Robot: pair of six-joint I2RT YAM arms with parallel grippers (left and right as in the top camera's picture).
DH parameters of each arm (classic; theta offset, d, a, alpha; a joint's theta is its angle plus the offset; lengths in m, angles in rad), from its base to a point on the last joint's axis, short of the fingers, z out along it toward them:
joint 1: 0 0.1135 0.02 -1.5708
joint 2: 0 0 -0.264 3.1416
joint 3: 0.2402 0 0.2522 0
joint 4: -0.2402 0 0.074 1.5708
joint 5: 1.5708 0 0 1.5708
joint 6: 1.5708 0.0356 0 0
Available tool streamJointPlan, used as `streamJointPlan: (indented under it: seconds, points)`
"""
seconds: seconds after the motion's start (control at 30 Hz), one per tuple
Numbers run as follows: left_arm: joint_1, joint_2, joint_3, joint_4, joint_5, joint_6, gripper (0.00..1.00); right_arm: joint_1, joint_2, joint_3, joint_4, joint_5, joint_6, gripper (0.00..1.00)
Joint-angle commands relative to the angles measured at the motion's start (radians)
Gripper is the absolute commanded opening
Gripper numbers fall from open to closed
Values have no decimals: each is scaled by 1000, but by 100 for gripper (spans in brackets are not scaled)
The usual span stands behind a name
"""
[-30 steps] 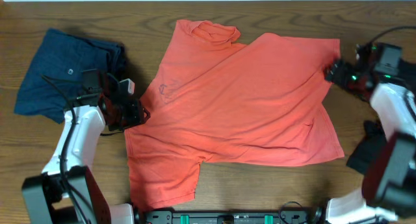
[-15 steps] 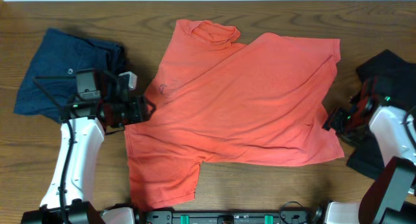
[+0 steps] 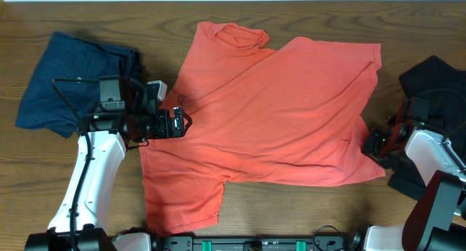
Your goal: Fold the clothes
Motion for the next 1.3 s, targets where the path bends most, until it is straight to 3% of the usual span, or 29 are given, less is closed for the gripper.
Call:
streamJointPlan:
  seconds: [0.0,0.07,0.17,0.23,0.33,0.53,0.77,0.97,1.0,1.07,1.1,1.17,1.27]
  points:
    - [-2,38,-10,2,-49,17,98,-13,3,-25,-3,43,43,41]
    - [-2,69,-14,6,-49,17,98,-13,3,-27,-8,116,84,66]
    - [-2,120,-14,19,-49,17,99,-14,3,-27,2,205,121,75]
    - [-6,154,-14,26,-49,17,100,-15,3,-27,14,211,121,75]
    - [-26,204,-14,39,-50,18,100,-15,3,-27,18,175,121,63]
    - [-69,277,-14,65,-113,21,97,-18,3,-26,-2,202,117,4]
    - [-74,287,-14,51,-155,21,96,-104,-81,97,-288,391,192,1]
    - [-74,287,-14,51,-154,21,96,-184,-220,196,-488,398,233,1]
    - [-74,287,-14,51,-154,21,96,-187,-240,195,-491,398,233,6]
    - [-74,287,-14,51,-154,21,96,-188,-271,195,-498,382,233,69]
    - [-74,287,-13,51,-154,21,96,-188,-283,195,-500,373,233,84]
    - [-74,287,-13,51,-154,21,96,-188,-294,196,-490,348,232,89]
    - [-74,286,-8,48,-132,20,96,-187,-293,196,-436,256,186,84]
